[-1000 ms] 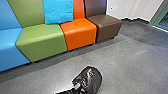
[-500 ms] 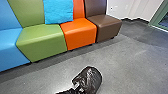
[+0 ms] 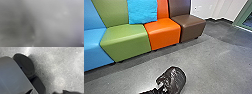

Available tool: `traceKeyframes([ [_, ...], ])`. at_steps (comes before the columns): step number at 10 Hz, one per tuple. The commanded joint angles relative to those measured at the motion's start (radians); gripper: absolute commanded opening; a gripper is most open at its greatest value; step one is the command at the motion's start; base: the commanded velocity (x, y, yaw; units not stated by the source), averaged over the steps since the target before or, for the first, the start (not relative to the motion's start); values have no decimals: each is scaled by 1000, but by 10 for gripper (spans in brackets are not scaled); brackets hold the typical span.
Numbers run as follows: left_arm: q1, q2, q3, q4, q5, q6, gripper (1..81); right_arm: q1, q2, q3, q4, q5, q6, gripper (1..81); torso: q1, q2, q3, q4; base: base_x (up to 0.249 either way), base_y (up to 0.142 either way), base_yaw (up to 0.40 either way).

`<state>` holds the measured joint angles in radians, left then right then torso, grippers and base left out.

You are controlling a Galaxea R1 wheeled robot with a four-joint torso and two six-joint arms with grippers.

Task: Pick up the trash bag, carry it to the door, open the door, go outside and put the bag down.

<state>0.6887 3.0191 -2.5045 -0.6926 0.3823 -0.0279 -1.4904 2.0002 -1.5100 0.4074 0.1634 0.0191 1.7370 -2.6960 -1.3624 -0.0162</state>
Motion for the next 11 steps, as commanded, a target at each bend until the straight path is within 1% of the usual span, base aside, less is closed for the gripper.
traceKeyframes([
  [1,-136,-63,105,-41,86,-1,10,15,-62,16,4,-79,-1,811,0,0,0,0,0,0,0],
  [2,-137,-117,182,-44,78,-3,10,12,-61,16,4,-78,-1,811,0,0,0,0,0,0,0],
  [3,-139,-162,228,-39,76,2,10,14,-59,11,4,-78,-1,811,0,0,0,0,0,0,0],
  [7,-125,-227,260,-30,87,3,10,18,-59,16,4,-79,-1,811,0,0,0,0,0,0,0],
  [8,-125,-235,271,-30,87,3,10,18,-59,16,4,-79,-1,811,-64,100,0,0,0,0,0],
  [10,-125,-239,276,-28,87,3,10,17,-56,15,4,-79,-1,811,-72,114,0,0,0,0,0],
  [11,-125,-242,280,-28,87,3,10,18,-55,11,4,-78,-1,811,-89,140,0,0,0,0,0],
])
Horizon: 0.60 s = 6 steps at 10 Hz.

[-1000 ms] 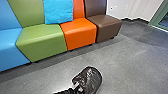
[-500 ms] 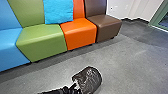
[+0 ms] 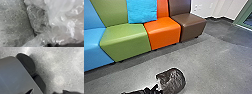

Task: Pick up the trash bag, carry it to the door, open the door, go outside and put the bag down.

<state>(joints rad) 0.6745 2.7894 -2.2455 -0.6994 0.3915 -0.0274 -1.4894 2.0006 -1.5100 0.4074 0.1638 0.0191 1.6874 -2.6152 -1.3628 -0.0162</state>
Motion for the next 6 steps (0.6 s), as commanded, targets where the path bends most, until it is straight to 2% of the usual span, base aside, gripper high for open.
traceKeyframes([
  [1,-111,-22,30,-22,78,4,10,17,-53,11,2,-78,-1,811,-64,99,0,0,0,0,0],
  [2,-111,-25,37,-22,76,4,10,17,-53,11,2,-78,-1,811,-85,133,0,0,0,0,0],
  [3,-111,-30,43,-22,76,3,10,17,-50,10,1,-78,-1,811,-105,166,77,0,0,0,0],
  [6,-117,-43,69,-25,72,3,10,19,-46,8,-2,-78,-1,811,-164,260,148,0,0,0,0],
])
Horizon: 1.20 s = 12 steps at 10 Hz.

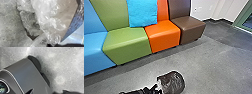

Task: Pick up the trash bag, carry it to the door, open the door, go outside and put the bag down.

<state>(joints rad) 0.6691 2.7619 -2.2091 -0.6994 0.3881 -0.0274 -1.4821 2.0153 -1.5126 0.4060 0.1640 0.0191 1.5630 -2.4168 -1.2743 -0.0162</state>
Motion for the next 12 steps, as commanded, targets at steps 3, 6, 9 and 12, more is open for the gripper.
traceKeyframes([
  [3,-119,-19,45,-26,72,3,10,12,-56,6,-3,-80,-1,811,-105,164,163,0,0,0,0],
  [6,-128,-37,69,-31,72,3,10,13,-53,6,-3,-80,-1,811,-177,274,177,0,0,0,0],
  [9,-130,-50,78,-31,74,3,10,13,-51,6,-3,-80,-1,811,-232,359,209,0,0,0,0],
  [12,-138,-82,127,-31,72,3,10,13,-45,5,-6,-80,-1,811,-300,467,210,0,0,0,0],
])
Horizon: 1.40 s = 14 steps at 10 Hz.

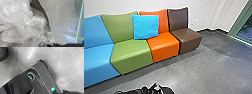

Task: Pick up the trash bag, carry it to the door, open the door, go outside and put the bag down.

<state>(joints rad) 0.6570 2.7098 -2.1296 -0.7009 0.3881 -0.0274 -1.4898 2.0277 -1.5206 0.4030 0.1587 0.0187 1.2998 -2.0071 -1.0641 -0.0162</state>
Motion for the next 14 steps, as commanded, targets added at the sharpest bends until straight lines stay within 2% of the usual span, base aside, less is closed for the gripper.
traceKeyframes([
  [1,-130,-48,68,-29,71,3,10,22,-53,8,-3,-74,-2,811,-62,97,0,0,0,0,0],
  [2,-132,-65,88,-31,71,3,10,21,-50,5,-3,-74,-2,811,-86,134,0,0,0,0,0],
  [4,-132,-93,115,-31,71,3,10,21,-41,-2,-3,-74,-2,811,-131,206,73,0,0,0,0],
  [7,-132,-117,132,-31,71,3,10,21,-34,-9,-3,-74,-3,811,-192,303,125,0,0,0,0],
  [14,-125,-149,145,-31,75,3,10,21,-16,-22,-3,-74,-11,811,-360,562,288,0,0,0,0],
])
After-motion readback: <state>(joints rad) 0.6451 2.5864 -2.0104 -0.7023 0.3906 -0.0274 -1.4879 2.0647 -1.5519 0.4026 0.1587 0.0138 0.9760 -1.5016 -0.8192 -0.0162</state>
